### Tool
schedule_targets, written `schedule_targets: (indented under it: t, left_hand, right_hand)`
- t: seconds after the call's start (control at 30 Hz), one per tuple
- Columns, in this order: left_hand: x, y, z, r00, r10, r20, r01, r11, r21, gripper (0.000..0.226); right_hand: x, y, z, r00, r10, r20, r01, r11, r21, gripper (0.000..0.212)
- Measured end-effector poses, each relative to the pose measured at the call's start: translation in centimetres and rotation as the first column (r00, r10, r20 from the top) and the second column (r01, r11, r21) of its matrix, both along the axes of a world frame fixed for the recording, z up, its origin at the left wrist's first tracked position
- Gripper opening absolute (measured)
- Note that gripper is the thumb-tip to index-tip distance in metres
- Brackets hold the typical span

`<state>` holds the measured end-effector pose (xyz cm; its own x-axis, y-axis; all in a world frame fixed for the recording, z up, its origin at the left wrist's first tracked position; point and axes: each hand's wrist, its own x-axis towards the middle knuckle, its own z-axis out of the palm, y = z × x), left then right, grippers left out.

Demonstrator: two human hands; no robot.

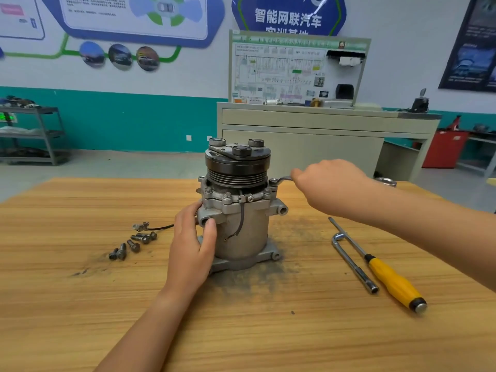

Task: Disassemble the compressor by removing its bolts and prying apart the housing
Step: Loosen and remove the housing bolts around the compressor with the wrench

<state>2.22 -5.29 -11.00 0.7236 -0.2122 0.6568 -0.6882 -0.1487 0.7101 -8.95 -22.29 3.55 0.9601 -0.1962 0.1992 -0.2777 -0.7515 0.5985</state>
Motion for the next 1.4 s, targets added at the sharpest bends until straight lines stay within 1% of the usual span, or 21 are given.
schedule_targets:
  t: [0.07,0.1,0.23,0.3,0.4,0.47,0.57,0.7,0.77,0.8,0.87,0.9,0.97,1.0,1.03,1.07,1.1,1.17,1.23,1.3,1.4]
  left_hand:
    - [-0.1,0.1,0.1,1.000,0.001,0.010,-0.001,1.000,0.004,0.051]
    - [-0.1,0.1,0.1,1.000,-0.001,0.011,0.001,1.000,0.007,0.051]
    - [0.0,0.1,0.0,1.000,0.001,0.010,-0.001,1.000,0.008,0.053]
    - [0.0,0.2,0.0,1.000,0.004,0.006,-0.004,1.000,0.008,0.053]
    - [0.2,0.2,-0.1,1.000,-0.007,0.001,0.007,1.000,0.010,0.046]
    - [0.2,0.2,-0.1,1.000,-0.010,0.000,0.010,1.000,0.007,0.049]
    - [0.2,0.0,-0.1,1.000,-0.013,-0.011,0.013,1.000,0.005,0.054]
    - [0.2,-0.3,-0.2,1.000,-0.007,-0.023,0.007,1.000,-0.020,0.051]
    - [0.1,-0.5,-0.3,0.999,-0.015,-0.044,0.013,0.999,-0.038,0.045]
    - [0.1,-0.5,-0.4,0.999,-0.019,-0.048,0.017,0.999,-0.040,0.045]
    - [0.2,-0.5,-0.4,0.998,-0.021,-0.052,0.020,0.999,-0.030,0.045]
    - [0.2,-0.4,-0.4,0.998,-0.021,-0.051,0.019,0.999,-0.026,0.045]
    - [0.3,-0.4,-0.4,0.999,-0.020,-0.047,0.019,1.000,-0.024,0.044]
    - [0.3,-0.4,-0.4,0.999,-0.022,-0.048,0.020,1.000,-0.024,0.044]
    - [0.3,-0.4,-0.4,0.999,-0.023,-0.048,0.021,0.999,-0.024,0.044]
    - [0.3,-0.4,-0.3,0.999,-0.022,-0.044,0.021,0.999,-0.024,0.044]
    - [0.2,-0.4,-0.3,0.999,-0.021,-0.039,0.020,1.000,-0.024,0.044]
    - [0.2,-0.4,-0.2,0.999,-0.019,-0.033,0.018,1.000,-0.025,0.044]
    - [0.2,-0.4,-0.2,0.999,-0.022,-0.036,0.021,0.999,-0.026,0.044]
    - [0.2,-0.4,-0.2,0.999,-0.023,-0.039,0.022,0.999,-0.029,0.045]
    - [0.3,-0.4,-0.3,0.999,-0.026,-0.035,0.025,0.999,-0.031,0.044]
  right_hand:
    - [0.3,0.9,0.4,0.998,-0.020,-0.065,0.015,0.998,-0.068,0.025]
    - [0.4,1.0,0.4,0.996,-0.022,-0.082,0.016,0.997,-0.078,0.024]
    - [0.3,0.0,0.2,0.997,-0.004,-0.075,0.004,1.000,0.002,0.012]
    - [0.5,-0.9,0.2,0.997,0.002,-0.074,-0.001,1.000,0.023,0.013]
    - [1.5,-2.3,0.0,0.997,-0.011,-0.080,0.006,0.999,-0.051,0.016]
    - [2.6,-3.1,-0.2,0.998,-0.006,-0.058,0.000,0.995,-0.100,0.020]
    - [4.3,-4.4,-0.9,0.997,0.046,0.058,-0.041,0.995,-0.092,0.022]
    - [6.3,-5.6,-2.8,0.937,0.209,0.280,-0.232,0.971,0.052,0.027]
    - [6.8,-5.3,-3.0,0.886,0.320,0.335,-0.370,0.924,0.098,0.025]
    - [6.9,-5.3,-2.8,0.871,0.351,0.343,-0.405,0.909,0.098,0.026]
    - [6.5,-5.2,-2.3,0.880,0.328,0.345,-0.377,0.922,0.086,0.033]
    - [6.2,-5.2,-2.0,0.871,0.288,0.397,-0.353,0.930,0.099,0.036]
    - [4.9,-4.9,-1.4,0.794,0.198,0.575,-0.346,0.924,0.160,0.035]
    - [4.1,-4.6,-1.4,0.745,0.164,0.646,-0.381,0.900,0.212,0.035]
    - [3.2,-4.1,-1.4,0.717,0.146,0.681,-0.416,0.874,0.251,0.035]
    - [2.3,-3.7,-1.5,0.736,0.130,0.664,-0.412,0.865,0.287,0.035]
    - [1.5,-3.2,-1.6,0.789,0.108,0.605,-0.365,0.875,0.319,0.034]
    - [0.4,-2.4,-2.0,0.895,0.052,0.443,-0.211,0.924,0.318,0.032]
    - [-0.1,-1.5,-2.1,0.957,-0.021,0.289,-0.067,0.955,0.290,0.027]
    - [-0.2,-0.9,-1.8,0.983,-0.086,0.165,0.041,0.964,0.262,0.022]
    - [0.1,0.0,-1.0,0.989,-0.115,0.092,0.094,0.975,0.203,0.020]
